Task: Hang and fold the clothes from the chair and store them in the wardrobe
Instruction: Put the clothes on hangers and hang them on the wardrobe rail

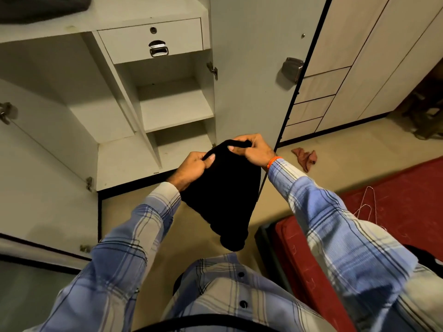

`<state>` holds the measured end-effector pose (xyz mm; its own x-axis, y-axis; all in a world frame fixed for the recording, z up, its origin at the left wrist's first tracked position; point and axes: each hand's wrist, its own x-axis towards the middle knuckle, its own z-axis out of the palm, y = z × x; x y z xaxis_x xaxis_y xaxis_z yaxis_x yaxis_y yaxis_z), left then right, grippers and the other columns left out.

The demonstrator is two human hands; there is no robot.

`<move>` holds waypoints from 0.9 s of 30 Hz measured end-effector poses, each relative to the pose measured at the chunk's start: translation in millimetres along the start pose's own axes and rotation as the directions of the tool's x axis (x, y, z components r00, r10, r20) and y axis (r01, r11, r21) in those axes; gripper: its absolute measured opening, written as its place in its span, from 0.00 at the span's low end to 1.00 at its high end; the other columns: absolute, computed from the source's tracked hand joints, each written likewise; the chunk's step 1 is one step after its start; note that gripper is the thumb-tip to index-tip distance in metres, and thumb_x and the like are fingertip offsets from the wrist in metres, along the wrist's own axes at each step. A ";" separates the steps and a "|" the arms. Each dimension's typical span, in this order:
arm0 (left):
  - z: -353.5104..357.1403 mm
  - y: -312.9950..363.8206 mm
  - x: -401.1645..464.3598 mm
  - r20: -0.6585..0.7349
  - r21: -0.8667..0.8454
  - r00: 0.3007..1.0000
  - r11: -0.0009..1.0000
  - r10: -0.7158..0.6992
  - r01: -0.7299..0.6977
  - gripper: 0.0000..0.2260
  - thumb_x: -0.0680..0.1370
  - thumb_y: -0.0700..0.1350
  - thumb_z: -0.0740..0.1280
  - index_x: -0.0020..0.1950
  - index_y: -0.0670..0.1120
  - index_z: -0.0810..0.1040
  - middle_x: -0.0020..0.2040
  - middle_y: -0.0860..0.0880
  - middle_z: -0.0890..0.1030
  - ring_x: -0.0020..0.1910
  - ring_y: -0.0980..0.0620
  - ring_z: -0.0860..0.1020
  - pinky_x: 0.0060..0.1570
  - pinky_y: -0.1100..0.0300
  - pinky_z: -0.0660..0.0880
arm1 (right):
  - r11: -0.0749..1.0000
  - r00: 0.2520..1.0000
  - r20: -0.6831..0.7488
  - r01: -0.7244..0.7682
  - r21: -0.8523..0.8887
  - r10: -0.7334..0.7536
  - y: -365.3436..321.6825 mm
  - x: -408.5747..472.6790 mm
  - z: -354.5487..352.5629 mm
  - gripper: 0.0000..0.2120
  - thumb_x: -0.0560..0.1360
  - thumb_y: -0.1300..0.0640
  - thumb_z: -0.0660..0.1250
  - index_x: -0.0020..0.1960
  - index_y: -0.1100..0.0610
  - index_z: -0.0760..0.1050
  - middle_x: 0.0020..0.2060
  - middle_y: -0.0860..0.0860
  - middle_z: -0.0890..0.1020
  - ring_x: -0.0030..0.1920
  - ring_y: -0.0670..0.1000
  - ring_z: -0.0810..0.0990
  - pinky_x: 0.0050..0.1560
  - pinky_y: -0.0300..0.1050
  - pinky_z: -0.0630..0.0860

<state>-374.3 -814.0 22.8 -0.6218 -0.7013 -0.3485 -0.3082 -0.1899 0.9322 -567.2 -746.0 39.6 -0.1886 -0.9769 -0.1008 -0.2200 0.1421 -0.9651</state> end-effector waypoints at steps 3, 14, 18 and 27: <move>5.4 3.2 -0.1 0.063 0.019 0.995 0.997 -0.073 0.072 0.12 0.77 0.52 0.69 0.47 0.42 0.79 0.36 0.51 0.79 0.35 0.55 0.78 0.35 0.63 0.70 | 0.999 1.000 -0.005 -0.016 -0.045 0.016 5.0 -0.5 4.6 0.06 0.76 0.61 0.69 0.52 0.58 0.82 0.42 0.52 0.85 0.45 0.50 0.82 0.53 0.48 0.78; 18.4 -31.8 31.2 -0.120 0.092 0.990 0.992 -0.079 0.090 0.15 0.73 0.56 0.68 0.48 0.46 0.83 0.46 0.48 0.85 0.49 0.45 0.83 0.57 0.49 0.77 | 0.964 0.955 -0.257 -0.195 -0.178 0.146 51.3 -14.6 19.6 0.11 0.74 0.53 0.73 0.55 0.54 0.80 0.49 0.52 0.85 0.53 0.53 0.82 0.61 0.52 0.76; 43.4 -37.9 34.2 -0.146 -0.007 0.984 0.995 -0.100 0.100 0.08 0.81 0.46 0.64 0.54 0.45 0.81 0.52 0.46 0.83 0.52 0.47 0.81 0.54 0.56 0.76 | 0.952 0.889 -0.418 -0.267 -0.149 0.184 74.6 -43.9 12.0 0.17 0.73 0.59 0.73 0.61 0.59 0.77 0.53 0.52 0.83 0.53 0.49 0.80 0.63 0.46 0.74; 142.1 -41.7 78.2 -0.079 0.078 0.980 0.979 -0.185 0.191 0.04 0.79 0.45 0.67 0.48 0.46 0.80 0.51 0.43 0.82 0.53 0.44 0.81 0.59 0.45 0.77 | 0.909 0.717 -0.560 -0.344 0.233 0.415 156.3 -114.0 -50.2 0.11 0.73 0.70 0.70 0.53 0.60 0.77 0.44 0.55 0.82 0.47 0.53 0.80 0.63 0.54 0.76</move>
<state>-512.3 -763.2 -57.2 -0.4953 -0.7062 -0.5059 -0.4764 -0.2662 0.8380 -628.2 -604.5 -87.6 -0.7629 -0.5514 -0.3375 0.0882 0.4284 -0.8993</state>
